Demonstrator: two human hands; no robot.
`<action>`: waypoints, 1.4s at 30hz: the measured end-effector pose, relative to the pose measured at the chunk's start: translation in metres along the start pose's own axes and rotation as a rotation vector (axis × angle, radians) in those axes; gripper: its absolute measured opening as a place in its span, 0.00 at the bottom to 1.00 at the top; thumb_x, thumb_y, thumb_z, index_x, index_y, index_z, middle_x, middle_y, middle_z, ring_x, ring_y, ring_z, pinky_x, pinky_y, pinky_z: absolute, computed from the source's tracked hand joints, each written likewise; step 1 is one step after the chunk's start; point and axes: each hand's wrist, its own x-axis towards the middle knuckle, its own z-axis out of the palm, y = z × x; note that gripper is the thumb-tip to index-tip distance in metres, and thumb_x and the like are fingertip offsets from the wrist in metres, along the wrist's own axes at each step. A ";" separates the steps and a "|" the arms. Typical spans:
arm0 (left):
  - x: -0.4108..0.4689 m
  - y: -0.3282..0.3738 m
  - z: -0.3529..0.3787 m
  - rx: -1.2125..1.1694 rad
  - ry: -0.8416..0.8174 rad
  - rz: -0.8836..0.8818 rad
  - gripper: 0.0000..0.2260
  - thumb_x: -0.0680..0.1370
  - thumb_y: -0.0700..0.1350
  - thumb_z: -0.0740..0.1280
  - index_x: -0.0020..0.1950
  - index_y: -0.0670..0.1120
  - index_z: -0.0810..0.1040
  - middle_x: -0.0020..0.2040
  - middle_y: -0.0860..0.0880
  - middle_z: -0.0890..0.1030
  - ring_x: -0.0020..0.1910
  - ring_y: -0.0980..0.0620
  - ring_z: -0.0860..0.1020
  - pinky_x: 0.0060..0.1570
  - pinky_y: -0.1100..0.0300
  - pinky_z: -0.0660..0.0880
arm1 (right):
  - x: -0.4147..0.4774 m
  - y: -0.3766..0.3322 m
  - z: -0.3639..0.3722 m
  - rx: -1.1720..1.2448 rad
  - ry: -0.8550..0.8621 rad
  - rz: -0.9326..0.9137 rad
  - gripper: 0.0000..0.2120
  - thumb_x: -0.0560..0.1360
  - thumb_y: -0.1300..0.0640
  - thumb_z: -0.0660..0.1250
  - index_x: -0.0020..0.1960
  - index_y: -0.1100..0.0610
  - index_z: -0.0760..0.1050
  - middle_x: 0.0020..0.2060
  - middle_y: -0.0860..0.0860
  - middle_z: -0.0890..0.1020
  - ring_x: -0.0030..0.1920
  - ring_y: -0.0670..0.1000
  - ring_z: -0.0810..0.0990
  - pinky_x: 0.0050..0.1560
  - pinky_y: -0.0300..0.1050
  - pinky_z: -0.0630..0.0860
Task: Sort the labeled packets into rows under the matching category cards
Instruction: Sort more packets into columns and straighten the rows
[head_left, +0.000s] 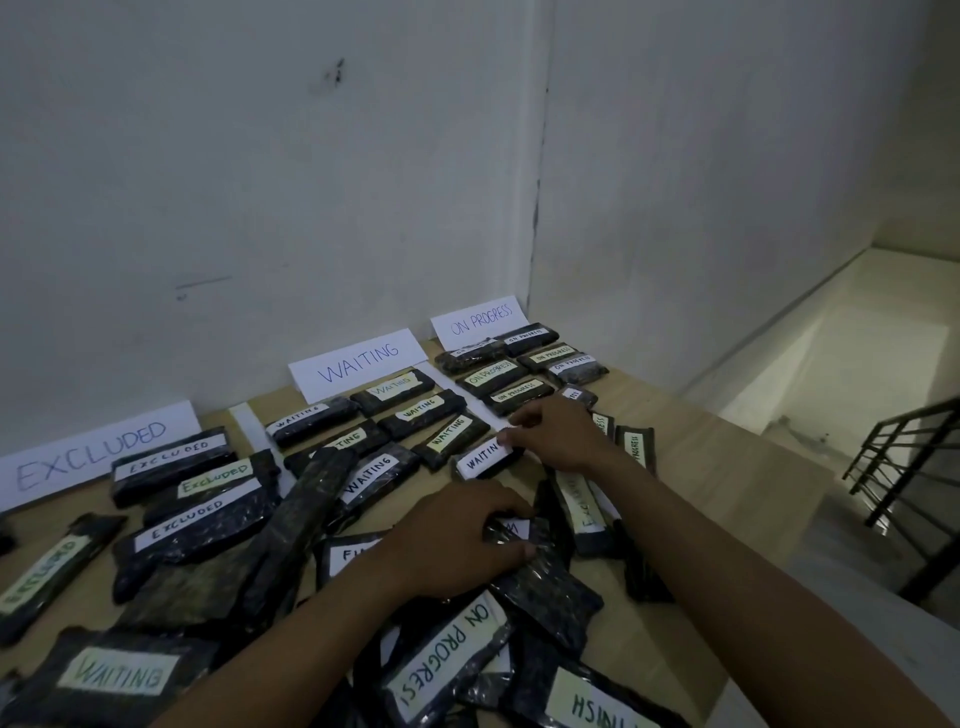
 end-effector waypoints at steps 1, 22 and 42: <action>0.000 -0.002 0.001 -0.015 0.007 -0.003 0.17 0.74 0.60 0.67 0.60 0.57 0.76 0.57 0.60 0.77 0.54 0.62 0.75 0.57 0.58 0.74 | -0.002 0.001 -0.003 0.029 0.032 -0.014 0.13 0.72 0.50 0.71 0.52 0.56 0.82 0.45 0.48 0.81 0.46 0.47 0.79 0.47 0.41 0.75; 0.004 -0.010 0.005 0.097 -0.158 -0.023 0.22 0.78 0.64 0.58 0.72 0.68 0.61 0.54 0.55 0.67 0.54 0.54 0.67 0.53 0.59 0.65 | -0.035 0.084 -0.037 -0.419 0.118 0.086 0.17 0.76 0.43 0.64 0.64 0.42 0.73 0.59 0.53 0.74 0.61 0.58 0.68 0.59 0.53 0.71; 0.008 -0.020 0.012 0.021 -0.124 -0.062 0.25 0.72 0.69 0.57 0.69 0.72 0.61 0.58 0.56 0.69 0.55 0.54 0.67 0.57 0.59 0.68 | 0.085 0.177 -0.070 -0.676 -0.039 0.218 0.25 0.74 0.40 0.47 0.65 0.44 0.71 0.69 0.50 0.72 0.64 0.60 0.70 0.56 0.50 0.63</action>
